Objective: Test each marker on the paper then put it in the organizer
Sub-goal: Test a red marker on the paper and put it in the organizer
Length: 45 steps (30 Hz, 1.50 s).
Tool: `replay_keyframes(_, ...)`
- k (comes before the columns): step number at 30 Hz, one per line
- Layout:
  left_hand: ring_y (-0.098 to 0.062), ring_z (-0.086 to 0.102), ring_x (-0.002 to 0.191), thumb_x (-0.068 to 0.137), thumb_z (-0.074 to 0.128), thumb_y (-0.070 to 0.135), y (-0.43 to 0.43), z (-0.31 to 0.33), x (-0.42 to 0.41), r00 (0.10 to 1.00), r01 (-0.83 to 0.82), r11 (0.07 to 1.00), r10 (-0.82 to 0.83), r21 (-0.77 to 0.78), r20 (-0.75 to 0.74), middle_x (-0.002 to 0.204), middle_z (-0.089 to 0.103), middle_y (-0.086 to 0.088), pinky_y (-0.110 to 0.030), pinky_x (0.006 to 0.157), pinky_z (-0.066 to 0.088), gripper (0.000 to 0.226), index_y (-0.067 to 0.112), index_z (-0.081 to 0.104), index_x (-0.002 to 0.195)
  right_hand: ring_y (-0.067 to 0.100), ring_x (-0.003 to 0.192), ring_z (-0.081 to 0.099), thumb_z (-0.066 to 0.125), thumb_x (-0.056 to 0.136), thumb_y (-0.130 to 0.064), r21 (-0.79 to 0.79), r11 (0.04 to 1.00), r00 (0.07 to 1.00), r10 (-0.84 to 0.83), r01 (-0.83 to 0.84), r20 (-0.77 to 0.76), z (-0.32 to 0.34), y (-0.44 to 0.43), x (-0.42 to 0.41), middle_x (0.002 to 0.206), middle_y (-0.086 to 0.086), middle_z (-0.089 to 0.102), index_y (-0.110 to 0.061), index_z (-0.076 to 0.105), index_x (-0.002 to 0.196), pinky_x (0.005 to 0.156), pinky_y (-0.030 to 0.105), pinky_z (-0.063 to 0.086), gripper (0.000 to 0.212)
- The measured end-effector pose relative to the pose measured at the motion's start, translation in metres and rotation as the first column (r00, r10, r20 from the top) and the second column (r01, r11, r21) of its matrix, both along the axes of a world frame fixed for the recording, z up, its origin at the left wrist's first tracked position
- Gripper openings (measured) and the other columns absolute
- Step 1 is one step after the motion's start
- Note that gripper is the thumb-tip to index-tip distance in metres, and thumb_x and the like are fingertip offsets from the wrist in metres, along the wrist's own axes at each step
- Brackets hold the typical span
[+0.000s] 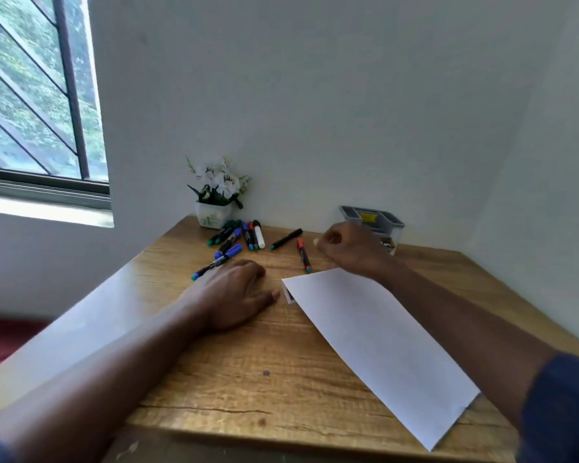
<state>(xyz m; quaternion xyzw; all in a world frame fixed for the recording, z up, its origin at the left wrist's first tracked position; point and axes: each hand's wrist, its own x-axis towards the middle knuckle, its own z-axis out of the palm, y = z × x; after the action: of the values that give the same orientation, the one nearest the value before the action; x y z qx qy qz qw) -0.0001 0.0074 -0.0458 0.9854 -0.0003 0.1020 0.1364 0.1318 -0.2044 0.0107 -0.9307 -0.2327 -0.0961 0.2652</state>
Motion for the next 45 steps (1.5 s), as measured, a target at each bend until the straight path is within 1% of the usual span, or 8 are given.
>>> replay_keyframes(10, -0.014, 0.044, 0.136, 0.087, 0.043, 0.078, 0.007, -0.001, 0.005, 0.999, 0.027, 1.000, -0.027, -0.010, 0.021, 0.149, 0.045, 0.009, -0.042, 0.113, 0.037, 0.067, 0.037, 0.049, 0.139, 0.027, 0.084, 0.072, 0.081, 0.073, -0.023, -0.183, 0.980, 0.978, -0.114, 0.081, -0.177, -0.009, 0.069, 0.061, 0.100, 0.015, 0.070, -0.008, 0.064, 0.099, 0.056, 0.030, 0.055, 0.034)
replay_keyframes(16, -0.013, 0.040, 0.141, 0.087, 0.048, 0.076, 0.007, 0.000, 0.006, 0.998, 0.022, 1.000, -0.021, -0.017, 0.055, 0.156, 0.039, 0.008, -0.041, 0.113, 0.034, 0.070, 0.039, 0.039, 0.146, 0.029, 0.068, 0.072, 0.074, 0.081, -0.008, 0.143, 0.987, 0.970, -0.032, 0.068, -0.243, 0.001, 0.052, 0.048, 0.087, 0.023, 0.074, -0.002, 0.073, 0.101, 0.064, 0.042, 0.064, 0.021)
replay_keyframes(19, -0.014, 0.044, 0.139, 0.086, 0.052, 0.073, 0.008, -0.002, 0.005, 0.982, 0.042, 0.992, -0.019, -0.121, 0.186, 0.157, 0.039, 0.007, -0.041, 0.110, 0.040, 0.078, 0.039, 0.026, 0.151, 0.025, 0.078, 0.074, 0.067, 0.085, -0.004, 0.195, 0.977, 0.992, 0.099, -0.083, -0.075, 0.007, 0.034, 0.020, 0.088, 0.007, 0.071, -0.014, 0.073, 0.105, 0.073, 0.037, 0.064, 0.023)
replay_keyframes(24, -0.006, 0.054, 0.126, 0.087, 0.060, 0.064, 0.007, 0.002, 0.000, 0.909, 0.135, 0.955, -0.014, -0.264, 0.416, 0.149, 0.045, 0.011, -0.038, 0.099, 0.050, 0.081, 0.040, 0.021, 0.154, -0.006, 0.069, 0.059, 0.067, 0.096, -0.030, 0.028, 0.957, 0.948, 0.283, -0.290, 0.147, -0.001, 0.004, -0.033, 0.077, -0.020, 0.062, -0.026, 0.074, 0.111, 0.060, 0.009, 0.040, 0.017)
replay_keyframes(30, -0.001, 0.064, 0.094, 0.097, 0.061, 0.041, -0.010, 0.006, -0.005, 0.848, 0.283, 0.952, -0.190, -0.119, 0.495, 0.107, 0.066, 0.019, -0.031, 0.076, 0.055, 0.034, 0.033, 0.061, 0.131, 0.006, 0.090, 0.060, 0.054, 0.099, -0.036, -0.140, 0.888, 0.814, 0.457, -0.437, 0.358, -0.033, 0.001, -0.049, 0.104, -0.007, 0.072, -0.023, 0.071, 0.117, 0.077, 0.022, 0.046, 0.028)
replay_keyframes(35, -0.005, 0.066, 0.082, 0.099, 0.063, 0.030, -0.011, 0.007, -0.003, 0.833, 0.301, 0.947, -0.204, -0.112, 0.514, 0.096, 0.070, 0.017, -0.029, 0.069, 0.053, 0.020, 0.029, 0.072, 0.116, 0.013, 0.076, 0.060, 0.051, 0.101, -0.039, -0.113, 0.896, 0.791, 0.434, -0.430, 0.431, -0.047, 0.004, -0.053, 0.090, -0.006, 0.071, -0.025, 0.068, 0.105, 0.064, 0.026, 0.041, 0.023)
replay_keyframes(40, -0.007, 0.066, 0.077, 0.099, 0.064, 0.029, -0.009, 0.006, -0.005, 0.848, 0.276, 0.954, -0.183, -0.119, 0.498, 0.089, 0.069, 0.017, -0.031, 0.065, 0.054, 0.019, 0.030, 0.073, 0.115, 0.012, 0.064, 0.062, 0.042, 0.101, -0.054, -0.054, 0.921, 0.839, 0.375, -0.386, 0.395, -0.054, 0.004, -0.056, 0.079, -0.010, 0.072, -0.036, 0.066, 0.115, 0.055, 0.029, 0.045, 0.033)
replay_keyframes(45, -0.008, 0.068, 0.080, 0.096, 0.068, 0.029, -0.008, 0.004, -0.004, 0.876, 0.192, 0.962, -0.079, -0.192, 0.476, 0.086, 0.072, 0.018, -0.024, 0.065, 0.053, 0.016, 0.033, 0.075, 0.109, 0.007, 0.065, 0.050, 0.048, 0.097, -0.060, -0.097, 0.947, 0.923, 0.319, -0.305, 0.213, -0.055, 0.004, -0.055, 0.063, -0.015, 0.048, -0.038, 0.056, 0.087, 0.053, 0.025, 0.029, 0.026)
